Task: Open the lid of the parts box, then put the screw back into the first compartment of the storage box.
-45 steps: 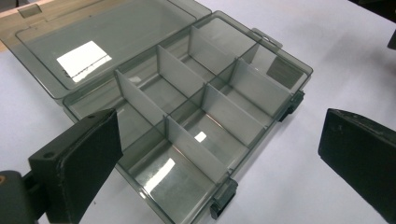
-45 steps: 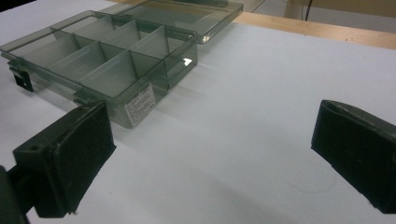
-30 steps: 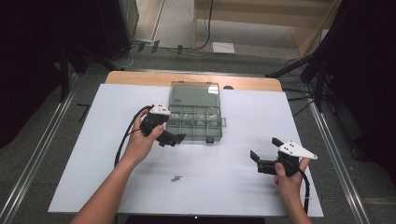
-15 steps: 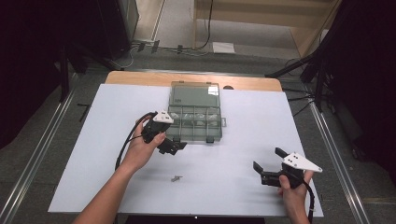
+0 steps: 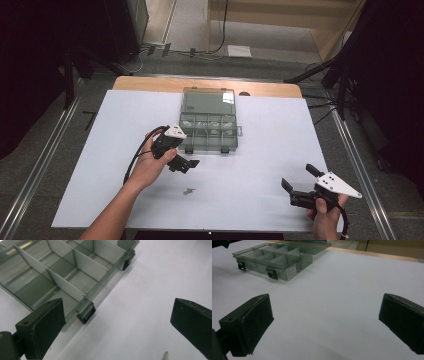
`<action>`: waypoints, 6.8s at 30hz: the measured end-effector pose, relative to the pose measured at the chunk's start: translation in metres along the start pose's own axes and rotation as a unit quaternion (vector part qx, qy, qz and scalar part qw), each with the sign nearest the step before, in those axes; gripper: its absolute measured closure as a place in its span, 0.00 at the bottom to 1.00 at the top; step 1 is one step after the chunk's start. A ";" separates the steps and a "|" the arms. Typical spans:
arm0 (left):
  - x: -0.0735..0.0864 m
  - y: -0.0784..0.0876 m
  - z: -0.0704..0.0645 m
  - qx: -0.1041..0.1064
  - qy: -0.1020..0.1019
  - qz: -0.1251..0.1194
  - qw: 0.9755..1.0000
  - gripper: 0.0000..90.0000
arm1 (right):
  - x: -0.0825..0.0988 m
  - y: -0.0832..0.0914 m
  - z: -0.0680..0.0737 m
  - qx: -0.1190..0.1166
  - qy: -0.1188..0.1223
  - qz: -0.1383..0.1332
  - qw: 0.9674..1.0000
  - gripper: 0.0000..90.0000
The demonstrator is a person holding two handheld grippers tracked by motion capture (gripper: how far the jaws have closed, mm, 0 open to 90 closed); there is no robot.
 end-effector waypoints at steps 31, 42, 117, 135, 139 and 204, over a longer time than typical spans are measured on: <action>0.025 -0.009 -0.025 0.003 -0.003 0.089 0.996 0.05 | 0.006 0.007 -0.002 -0.009 -0.006 0.003 1.000 0.00; 0.038 -0.010 -0.038 0.021 -0.031 0.118 0.992 0.52 | 0.007 0.006 -0.003 -0.008 -0.008 0.004 1.000 0.00; 0.021 -0.012 -0.028 0.041 -0.025 0.167 0.985 0.98 | 0.009 0.004 -0.003 -0.008 -0.002 0.011 1.000 0.00; 0.004 -0.003 -0.004 0.024 -0.034 0.176 0.984 0.98 | 0.010 0.004 -0.002 -0.009 -0.003 0.013 1.000 0.00; -0.001 -0.001 0.002 0.022 -0.030 0.172 0.984 0.98 | 0.010 0.004 -0.002 -0.009 -0.004 0.013 1.000 0.00; -0.061 -0.009 0.073 -0.007 0.008 0.168 0.986 0.98 | 0.010 0.004 -0.001 -0.012 0.005 0.016 1.000 0.00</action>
Point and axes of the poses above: each handheld gripper's, and its own axes: y roughly backward along the jaws, x roughly out of its underside, z roughly to its left, the point moved 6 cm from there along -y, roughly forward along the jaws, and after that the axes turned 8 degrees about z, right-handed, at the moved point
